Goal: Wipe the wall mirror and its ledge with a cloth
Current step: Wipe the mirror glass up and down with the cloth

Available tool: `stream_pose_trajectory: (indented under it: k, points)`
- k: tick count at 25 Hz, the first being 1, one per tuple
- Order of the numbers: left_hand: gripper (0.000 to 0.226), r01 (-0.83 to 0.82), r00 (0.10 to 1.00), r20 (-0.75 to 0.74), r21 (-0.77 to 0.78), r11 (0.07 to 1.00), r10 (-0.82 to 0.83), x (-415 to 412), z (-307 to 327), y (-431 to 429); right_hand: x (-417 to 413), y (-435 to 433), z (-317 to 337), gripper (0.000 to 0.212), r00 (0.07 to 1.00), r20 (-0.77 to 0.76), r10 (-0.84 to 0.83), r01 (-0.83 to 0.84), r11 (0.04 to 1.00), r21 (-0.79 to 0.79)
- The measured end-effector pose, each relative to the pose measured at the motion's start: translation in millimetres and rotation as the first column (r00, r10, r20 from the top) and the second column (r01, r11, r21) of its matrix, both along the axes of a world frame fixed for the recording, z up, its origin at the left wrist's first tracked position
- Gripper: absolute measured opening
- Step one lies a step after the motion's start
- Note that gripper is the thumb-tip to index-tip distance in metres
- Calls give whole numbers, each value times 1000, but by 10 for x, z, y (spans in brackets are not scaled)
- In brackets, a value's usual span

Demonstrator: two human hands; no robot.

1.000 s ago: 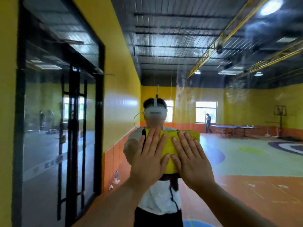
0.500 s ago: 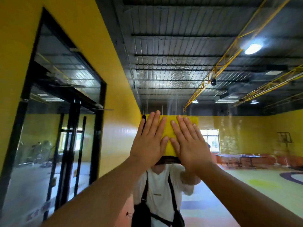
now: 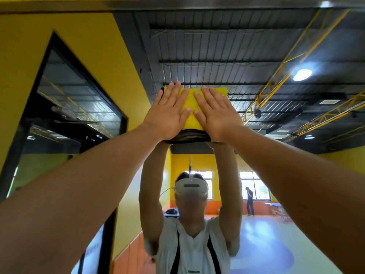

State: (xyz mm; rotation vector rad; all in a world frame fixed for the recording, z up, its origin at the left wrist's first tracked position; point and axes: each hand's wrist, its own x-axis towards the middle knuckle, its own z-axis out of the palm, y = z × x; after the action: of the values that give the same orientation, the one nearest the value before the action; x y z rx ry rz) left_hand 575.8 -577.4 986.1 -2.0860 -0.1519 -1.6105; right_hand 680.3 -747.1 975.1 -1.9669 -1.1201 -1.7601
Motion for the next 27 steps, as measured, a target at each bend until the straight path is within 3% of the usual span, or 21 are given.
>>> stream_pose_trajectory:
  k: [8, 13, 20, 27]
  points:
    - [66, 31, 999, 31, -35, 999, -30, 23, -139, -84, -10, -122, -51, 61, 1000, 23, 9, -8, 999, -47]
    - [66, 47, 998, 33, -68, 997, -44, 364, -290, -653, 306, -618, -161, 77, 1000, 17, 24, -23, 999, -47]
    - [63, 26, 998, 53, -78, 997, -22, 562, -368, -856, 337, -680, -226, 59, 992, -108, 62, -58, 998, 35]
    - [66, 33, 997, 71, -1, 999, -33, 598, -917, -843, 479, -675, -863, 63, 999, 36, 25, -29, 993, 118]
